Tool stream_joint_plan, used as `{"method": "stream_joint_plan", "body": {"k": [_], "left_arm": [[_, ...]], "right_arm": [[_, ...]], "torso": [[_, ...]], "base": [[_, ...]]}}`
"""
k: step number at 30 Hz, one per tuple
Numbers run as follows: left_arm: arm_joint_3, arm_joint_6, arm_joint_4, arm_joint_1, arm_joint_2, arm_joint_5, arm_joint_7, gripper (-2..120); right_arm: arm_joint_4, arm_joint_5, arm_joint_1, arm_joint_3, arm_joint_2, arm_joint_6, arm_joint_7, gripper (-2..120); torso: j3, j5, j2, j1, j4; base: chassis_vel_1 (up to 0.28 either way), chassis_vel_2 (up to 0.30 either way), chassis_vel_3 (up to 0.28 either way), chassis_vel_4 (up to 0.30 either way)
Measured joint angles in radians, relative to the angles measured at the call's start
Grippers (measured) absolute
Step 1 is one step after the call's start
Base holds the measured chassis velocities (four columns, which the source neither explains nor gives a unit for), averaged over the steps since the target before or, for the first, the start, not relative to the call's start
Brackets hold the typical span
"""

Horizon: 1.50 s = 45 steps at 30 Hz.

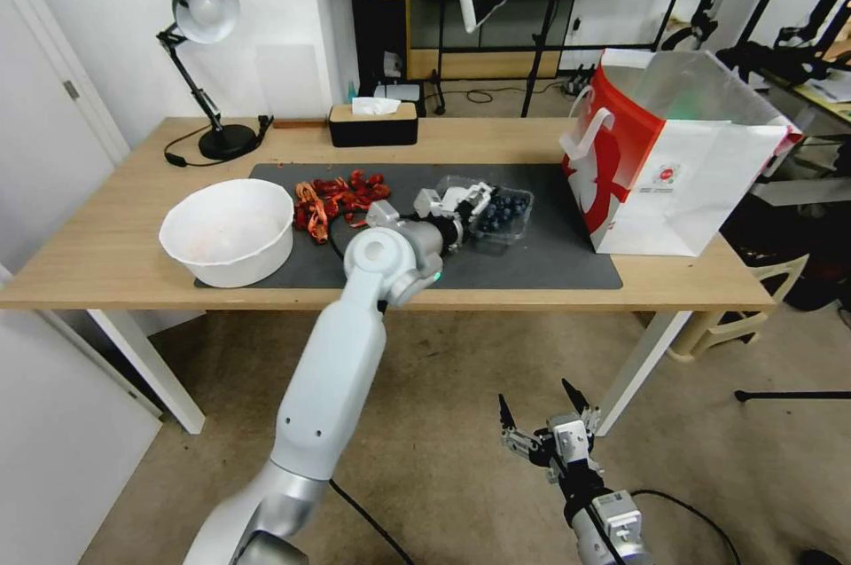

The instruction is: Close the takeout container lid, then place the container into the takeout bag.

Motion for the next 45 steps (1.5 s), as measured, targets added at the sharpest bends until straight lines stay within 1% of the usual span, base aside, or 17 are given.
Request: {"method": "stream_joint_plan", "body": {"k": [9,17,24,27,30,31,33,34,35,36,37,38,41,42,43,44,45], "left_arm": [[0.039,-0.018,-0.008,0.028,0.000,0.043,0.017,100],[0.043,-0.035,-0.012,0.046,0.001,0.061,0.011,100],[0.038,-0.044,-0.044,0.078,0.001,0.081,0.002,100],[0.043,-0.046,-0.074,0.101,0.001,0.082,-0.004,100],[0.052,-0.049,-0.146,0.142,0.001,0.087,-0.014,100],[0.052,-0.049,-0.146,0.142,0.001,0.087,-0.014,100],[0.055,-0.049,-0.223,0.181,0.001,0.100,-0.011,100],[0.055,-0.049,-0.223,0.181,0.001,0.100,-0.011,100],[0.056,-0.049,-0.253,0.196,0.001,0.115,-0.002,100],[0.056,-0.049,-0.298,0.224,0.008,0.159,0.024,100],[0.056,-0.049,-0.298,0.224,0.008,0.159,0.024,100],[0.056,-0.048,-0.327,0.248,0.021,0.204,0.054,100],[0.047,-0.074,-0.411,0.365,0.099,0.457,0.210,100],[0.047,-0.074,-0.411,0.365,0.099,0.457,0.210,100],[0.043,-0.094,-0.428,0.404,0.122,0.531,0.252,100],[0.040,-0.114,-0.437,0.440,0.141,0.603,0.291,100],[0.036,-0.160,-0.442,0.483,0.163,0.706,0.350,100]], "right_arm": [[-0.004,-0.005,-0.002,-0.001,0.004,0.005,0.001,100],[-0.006,-0.008,0.001,-0.004,0.009,0.006,0.001,100],[-0.007,-0.009,0.003,-0.007,0.009,0.006,0.001,100],[-0.007,-0.009,0.002,-0.007,0.008,0.007,0.001,100],[-0.004,-0.009,0.000,-0.009,0.006,0.009,0.001,100],[-0.004,-0.009,0.000,-0.009,0.006,0.009,0.001,100],[-0.001,-0.008,-0.001,-0.010,0.003,0.009,0.001,100],[-0.001,-0.008,-0.001,-0.010,0.003,0.009,0.001,100],[0.001,-0.007,-0.002,-0.010,0.002,0.010,0.000,100],[0.002,-0.006,-0.002,-0.010,0.001,0.010,-0.001,100],[0.002,-0.006,-0.002,-0.010,0.001,0.010,-0.001,100],[0.004,-0.006,-0.002,-0.011,-0.001,0.010,-0.001,100],[0.005,-0.004,-0.002,-0.013,-0.004,0.012,-0.002,100],[0.005,-0.004,-0.002,-0.013,-0.004,0.012,-0.002,100],[0.005,-0.003,-0.001,-0.013,-0.004,0.013,-0.003,100],[0.006,-0.003,-0.001,-0.015,-0.005,0.013,-0.003,100],[0.012,-0.002,-0.002,-0.018,-0.005,0.013,-0.003,100]], "torso": [[0.000,0.0000,0.000,0.000,-0.0001],[0.000,-0.0001,0.000,0.000,-0.0001],[0.000,0.0000,0.000,0.000,0.0000],[0.000,0.0000,0.000,0.000,-0.0001],[0.000,0.0000,0.000,0.000,-0.0001],[0.000,0.0000,0.000,0.000,-0.0001],[0.000,-0.0001,0.000,0.000,-0.0001],[0.000,-0.0001,0.000,0.000,-0.0001],[0.000,-0.0001,0.000,0.000,-0.0001],[0.000,-0.0001,0.000,0.000,-0.0004],[0.000,-0.0001,0.000,0.000,-0.0004],[0.000,-0.0002,0.000,0.000,-0.0001],[0.000,-0.0003,0.000,0.000,0.0003],[0.000,-0.0003,0.000,0.000,0.0003],[0.000,-0.0001,0.000,0.000,-0.0001],[0.000,-0.0001,0.000,0.000,0.0004],[0.000,-0.0004,0.000,0.000,0.0002]], "base": [[0.000,0.000,0.000,0.000],[0.000,0.000,0.000,0.000],[0.000,0.000,0.000,0.000],[0.000,0.000,0.000,0.000],[0.000,0.000,0.000,0.000],[0.000,0.000,0.000,0.000],[0.000,0.000,0.000,0.000],[0.000,0.000,0.000,0.000],[0.000,0.000,0.000,0.000],[0.000,0.000,0.000,0.000],[0.000,0.000,0.000,0.000],[0.000,0.000,0.000,0.000],[0.000,0.000,0.000,0.000],[0.000,0.000,0.000,0.000],[0.000,0.000,0.000,0.000],[0.000,0.000,0.000,0.000],[0.000,0.000,0.000,0.000]]}}
